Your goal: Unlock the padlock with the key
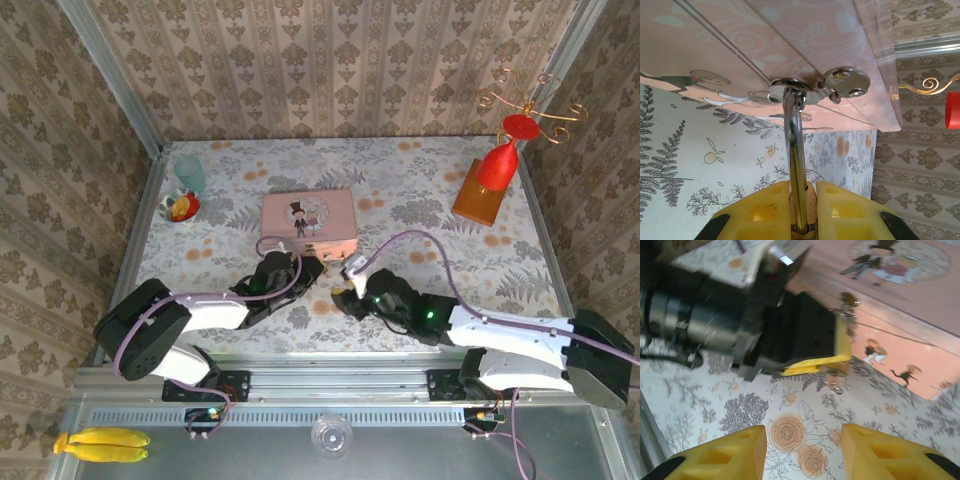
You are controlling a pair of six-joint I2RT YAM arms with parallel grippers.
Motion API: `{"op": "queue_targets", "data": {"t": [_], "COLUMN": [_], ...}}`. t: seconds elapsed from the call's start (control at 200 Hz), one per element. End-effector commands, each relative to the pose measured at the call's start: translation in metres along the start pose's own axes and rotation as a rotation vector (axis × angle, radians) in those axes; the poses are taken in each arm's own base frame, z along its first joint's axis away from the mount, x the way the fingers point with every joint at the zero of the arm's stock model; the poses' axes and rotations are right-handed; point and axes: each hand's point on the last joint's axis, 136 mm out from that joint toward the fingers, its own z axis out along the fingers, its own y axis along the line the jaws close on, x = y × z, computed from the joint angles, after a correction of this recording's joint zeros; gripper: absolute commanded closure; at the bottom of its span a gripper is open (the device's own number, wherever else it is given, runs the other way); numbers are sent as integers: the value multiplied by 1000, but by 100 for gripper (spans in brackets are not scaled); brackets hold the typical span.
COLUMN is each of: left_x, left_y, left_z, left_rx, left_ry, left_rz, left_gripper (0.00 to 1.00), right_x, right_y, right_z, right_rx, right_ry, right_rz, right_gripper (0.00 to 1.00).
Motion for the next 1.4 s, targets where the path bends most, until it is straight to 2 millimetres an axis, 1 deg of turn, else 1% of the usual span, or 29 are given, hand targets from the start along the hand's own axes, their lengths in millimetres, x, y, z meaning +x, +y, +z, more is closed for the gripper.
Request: {"op": "queue_targets", "data": {"t": [0.0, 0.115, 0.23, 0.265, 0.285, 0.3, 0.43, 0.515, 0.67, 0.785, 1.005, 1.115, 1.205, 1.39], "left_x": [-4, 0, 2, 1, 1, 1, 1, 1, -1, -2, -2, -1, 0, 2], "left_y": [-35, -38, -36, -35, -34, -34, -34, -34, -29, -30, -35, -37, -38, -44], "left_z": [-11, -15, -21, -23, -24, -25, -28, -30, -30, -31, -30, -29, -28, -28], "left_rx": [118, 121, 121, 124, 124, 125, 124, 127, 127, 134, 142, 144, 146, 167], "left_ry": [-34, -29, -36, -42, -43, -43, -42, -42, -44, -45, -42, -39, -38, -25], "left_rz": [42, 49, 48, 43, 42, 42, 47, 45, 31, 27, 34, 38, 40, 41], "left_gripper": [100, 100, 100, 100, 100, 100, 100, 100, 100, 100, 100, 100, 100, 100], "right_x": [-20, -14, -8, -8, -11, -5, -7, -4, -3, -1, 4, 2, 2, 5], "right_y": [1, 4, 1, 0, 0, 0, -1, -2, -6, -8, -8, -8, -10, -17], "right_z": [11, 26, 40, 43, 43, 49, 59, 64, 67, 68, 71, 69, 69, 69], "right_rx": [62, 63, 101, 109, 112, 115, 141, 152, 182, 192, 190, 187, 189, 198], "right_ry": [-72, -67, -53, -58, -70, -53, -57, -52, -48, -48, -40, -58, -56, -57], "right_rz": [-223, -273, -334, -349, -352, -364, -387, -397, -395, -393, -395, -385, -381, -343], "right_gripper": [54, 54, 54, 54, 54, 54, 55, 57, 63, 67, 73, 76, 79, 83]}}
